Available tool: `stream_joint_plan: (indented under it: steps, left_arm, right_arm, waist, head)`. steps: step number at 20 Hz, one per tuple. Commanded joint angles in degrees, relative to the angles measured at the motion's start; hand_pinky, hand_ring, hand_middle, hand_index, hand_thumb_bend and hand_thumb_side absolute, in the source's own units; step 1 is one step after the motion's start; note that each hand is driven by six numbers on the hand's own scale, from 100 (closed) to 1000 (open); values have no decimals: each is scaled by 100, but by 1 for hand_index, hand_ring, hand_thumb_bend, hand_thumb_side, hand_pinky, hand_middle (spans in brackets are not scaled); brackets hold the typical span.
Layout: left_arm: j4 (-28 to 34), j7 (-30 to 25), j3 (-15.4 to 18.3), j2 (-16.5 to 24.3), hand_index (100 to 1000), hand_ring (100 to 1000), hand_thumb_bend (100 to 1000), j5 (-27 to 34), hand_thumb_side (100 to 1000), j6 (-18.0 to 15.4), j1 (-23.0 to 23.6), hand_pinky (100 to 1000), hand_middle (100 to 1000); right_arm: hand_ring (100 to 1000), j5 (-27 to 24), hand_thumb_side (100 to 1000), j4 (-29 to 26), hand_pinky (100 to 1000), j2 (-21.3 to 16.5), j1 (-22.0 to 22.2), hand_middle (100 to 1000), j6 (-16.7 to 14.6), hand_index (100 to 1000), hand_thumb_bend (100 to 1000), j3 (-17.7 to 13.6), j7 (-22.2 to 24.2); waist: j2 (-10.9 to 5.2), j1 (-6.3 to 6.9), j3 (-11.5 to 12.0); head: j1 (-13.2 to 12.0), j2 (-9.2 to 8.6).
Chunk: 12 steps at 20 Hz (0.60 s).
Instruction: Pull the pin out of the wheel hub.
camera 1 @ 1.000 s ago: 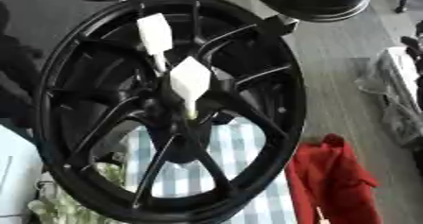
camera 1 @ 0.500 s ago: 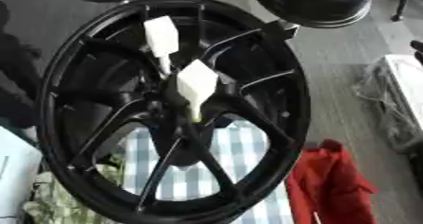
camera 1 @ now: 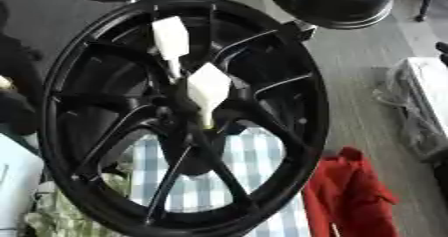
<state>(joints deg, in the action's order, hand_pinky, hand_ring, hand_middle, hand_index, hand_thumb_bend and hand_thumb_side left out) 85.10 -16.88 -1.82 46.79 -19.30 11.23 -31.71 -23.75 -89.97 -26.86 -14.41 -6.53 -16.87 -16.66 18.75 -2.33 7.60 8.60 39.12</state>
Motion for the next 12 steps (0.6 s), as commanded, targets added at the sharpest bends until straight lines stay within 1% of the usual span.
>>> stream_joint_plan:
  steps: [1,3,4,5,6,7,8,9,10,12]
  left_arm:
    - [47,-24,56,127,929,856,532,-75,851,-112,-40,873,845]
    - [46,-44,57,119,926,853,500,-83,849,-121,-36,870,842]
    - [58,-51,58,111,921,850,441,-63,839,-124,-32,867,838]
    - [75,-25,79,95,902,839,271,-18,811,-96,-29,856,822]
    - [99,59,113,66,867,809,101,73,765,-28,-32,833,784]
    - [144,227,153,20,844,787,100,250,795,59,-40,813,755]
    - [199,438,192,-49,821,778,100,532,844,129,-49,802,741]
    - [252,677,223,-132,823,779,100,937,834,185,-56,802,743]
    - [330,943,256,-241,825,780,100,1425,825,173,-68,801,743]
    - [476,1455,291,-481,843,786,100,2428,858,22,-74,803,752]
  right_arm:
    - [789,-6,458,-77,945,-97,-51,863,6,810,116,-21,6]
    - [789,-6,457,-74,945,-98,-56,863,6,810,116,-22,5]
    - [789,-8,457,-74,945,-99,-59,863,4,810,115,-24,4]
    - [789,-10,457,-73,945,-100,-60,863,4,810,114,-24,2]
    - [789,-12,457,-74,945,-102,-61,863,3,810,114,-23,1]
    - [789,-12,457,-75,945,-104,-60,863,1,810,113,-21,1]
    - [789,-12,457,-77,945,-105,-59,863,-2,810,112,-21,0]
    - [788,-13,458,-77,945,-104,-57,863,-4,810,110,-21,-2]
    - [788,-17,458,-78,945,-101,-57,863,-7,810,109,-23,-5]
    - [788,-24,459,-82,945,-95,-56,863,-11,810,107,-23,-8]
  waist:
    - [-85,17,2]
    - [-86,21,-1]
    - [-87,22,-3]
    - [-88,23,-2]
    - [-89,24,0]
    - [-92,26,3]
    - [-94,25,6]
    - [-95,24,8]
    - [-97,19,10]
    - [-98,8,13]
  head:
    - [-27,-63]
    - [-26,-68]
    - [-23,-70]
    - [-17,-70]
    - [-16,-66]
    - [-19,-57]
    - [-23,-50]
    - [-24,-46]
    - [-25,-40]
    - [-39,-39]
